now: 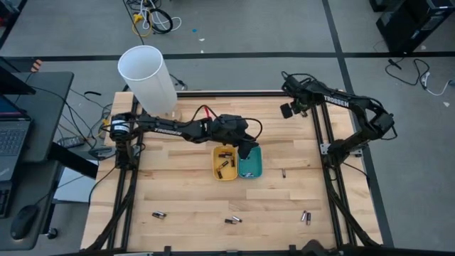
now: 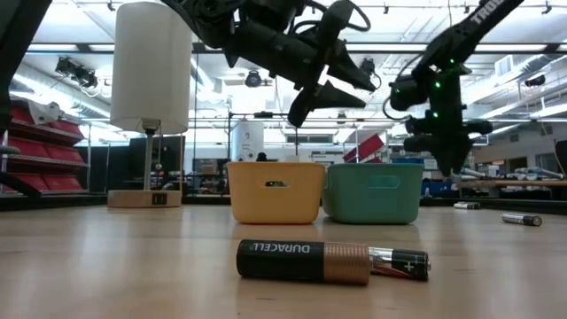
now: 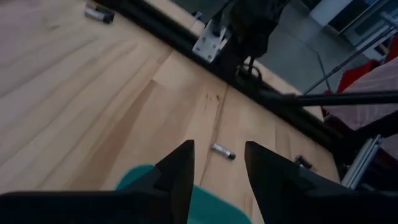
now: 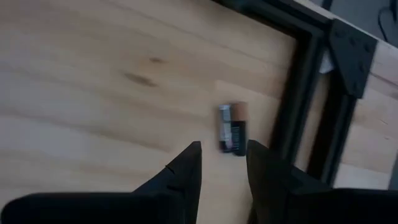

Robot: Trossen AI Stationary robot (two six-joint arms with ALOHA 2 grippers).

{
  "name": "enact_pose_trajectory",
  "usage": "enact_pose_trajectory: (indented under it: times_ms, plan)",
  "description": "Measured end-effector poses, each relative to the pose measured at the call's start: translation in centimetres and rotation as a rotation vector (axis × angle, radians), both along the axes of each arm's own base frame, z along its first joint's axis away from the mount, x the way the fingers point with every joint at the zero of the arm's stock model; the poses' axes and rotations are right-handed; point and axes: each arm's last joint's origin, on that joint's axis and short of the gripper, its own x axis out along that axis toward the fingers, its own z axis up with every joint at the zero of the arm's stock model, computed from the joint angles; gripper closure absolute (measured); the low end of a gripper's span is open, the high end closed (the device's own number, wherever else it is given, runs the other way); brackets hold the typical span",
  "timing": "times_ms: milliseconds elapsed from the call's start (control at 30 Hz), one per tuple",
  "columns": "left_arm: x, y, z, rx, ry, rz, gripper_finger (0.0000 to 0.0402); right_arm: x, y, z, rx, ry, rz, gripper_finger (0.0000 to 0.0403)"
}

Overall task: Sort batteries
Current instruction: Put the black battery into the yellow bin

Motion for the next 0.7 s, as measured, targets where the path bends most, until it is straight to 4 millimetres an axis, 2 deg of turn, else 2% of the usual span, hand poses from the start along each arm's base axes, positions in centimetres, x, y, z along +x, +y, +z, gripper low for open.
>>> enact_pose_trajectory:
  times_ms: [67, 300, 567, 700]
  plan:
    - [0.0, 0.0, -0.1, -0.002, 0.013, 0.0, 0.0243, -0.6, -0.5, -0.1, -0.005, 0.001, -0.021, 0.0289]
    - [-0.1, 0.0, -0.2, -0.009, 0.022, 0.002, 0.0243, -0.5, -1.5, -0.8, -0.048, -0.004, -0.069, 0.0298]
    - [-0.1, -0.1, -0.2, -0.034, 0.022, 0.001, 0.0243, 0.1, -2.3, -3.6, -0.006, 0.077, -0.125, 0.0319]
    - [-0.1, -0.2, -0.2, -0.054, 0.022, -0.02, 0.0243, 0.3, -2.5, -5.0, 0.077, 0.046, -0.136, 0.0319]
